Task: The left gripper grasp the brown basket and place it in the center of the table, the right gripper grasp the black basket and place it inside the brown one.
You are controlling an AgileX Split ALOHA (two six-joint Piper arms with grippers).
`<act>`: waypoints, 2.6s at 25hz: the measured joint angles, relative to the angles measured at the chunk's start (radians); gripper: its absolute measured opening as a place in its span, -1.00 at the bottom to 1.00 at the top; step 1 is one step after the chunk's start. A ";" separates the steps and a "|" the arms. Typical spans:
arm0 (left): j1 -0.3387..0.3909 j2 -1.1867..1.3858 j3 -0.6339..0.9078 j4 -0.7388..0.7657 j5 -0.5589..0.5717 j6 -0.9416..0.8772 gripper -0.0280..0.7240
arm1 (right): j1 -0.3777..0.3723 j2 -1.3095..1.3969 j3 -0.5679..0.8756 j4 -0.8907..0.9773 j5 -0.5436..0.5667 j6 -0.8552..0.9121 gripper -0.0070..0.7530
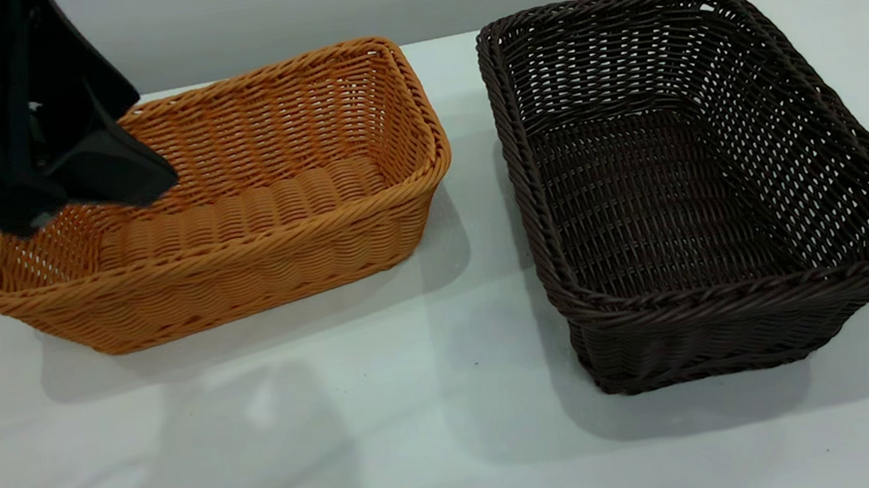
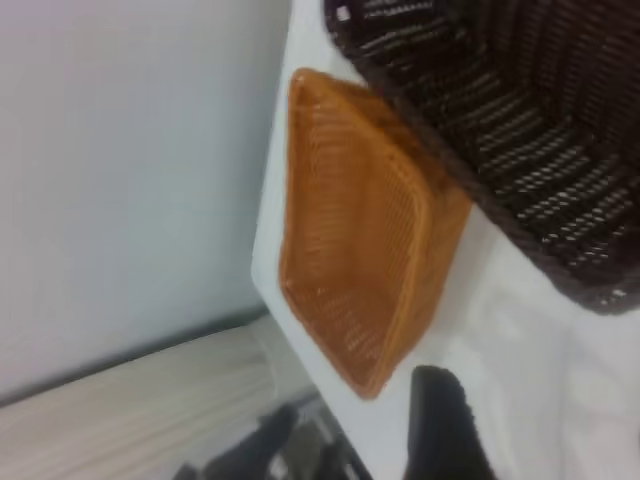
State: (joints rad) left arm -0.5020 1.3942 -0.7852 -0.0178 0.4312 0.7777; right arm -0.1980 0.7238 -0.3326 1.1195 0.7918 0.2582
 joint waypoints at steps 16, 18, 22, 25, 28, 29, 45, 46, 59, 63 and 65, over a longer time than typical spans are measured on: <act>0.000 0.000 0.000 -0.001 -0.026 0.000 0.12 | 0.022 0.238 -0.001 -0.098 -0.014 -0.014 0.07; 0.000 0.000 0.000 -0.001 -0.026 0.000 0.12 | 0.059 0.257 -0.003 -0.073 -0.042 -0.014 0.06; 0.000 0.000 0.000 -0.001 -0.026 0.000 0.12 | 0.172 0.295 -0.006 0.011 -0.136 -0.014 0.04; 0.000 0.000 0.000 -0.001 -0.027 0.000 0.12 | 0.281 0.332 -0.006 0.049 -0.208 -0.012 0.03; 0.000 0.000 0.000 0.000 -0.030 0.000 0.12 | 0.398 0.378 -0.006 0.111 -0.302 0.000 0.03; 0.000 -0.001 0.000 0.000 -0.032 0.000 0.12 | 0.439 0.395 -0.006 0.128 -0.335 0.001 0.03; 0.000 -0.003 0.000 0.000 -0.053 -0.016 0.12 | 0.671 0.736 -0.074 0.247 -0.561 -0.015 0.03; 0.000 -0.003 0.000 0.000 -0.053 -0.017 0.12 | 0.671 0.751 -0.094 0.246 -0.567 -0.016 0.03; 0.000 -0.003 0.000 0.000 -0.053 -0.019 0.10 | 0.671 0.850 -0.165 0.303 -0.603 -0.013 0.03; 0.000 -0.003 0.000 0.000 -0.053 -0.019 0.10 | 0.671 0.851 -0.165 0.306 -0.632 -0.013 0.03; 0.000 -0.003 0.000 0.000 -0.054 -0.019 0.10 | 0.671 0.851 -0.164 0.307 -0.640 -0.012 0.03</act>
State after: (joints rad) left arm -0.5020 1.3913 -0.7854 -0.0177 0.3770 0.7592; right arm 0.4729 1.5746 -0.4962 1.4268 0.1520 0.2466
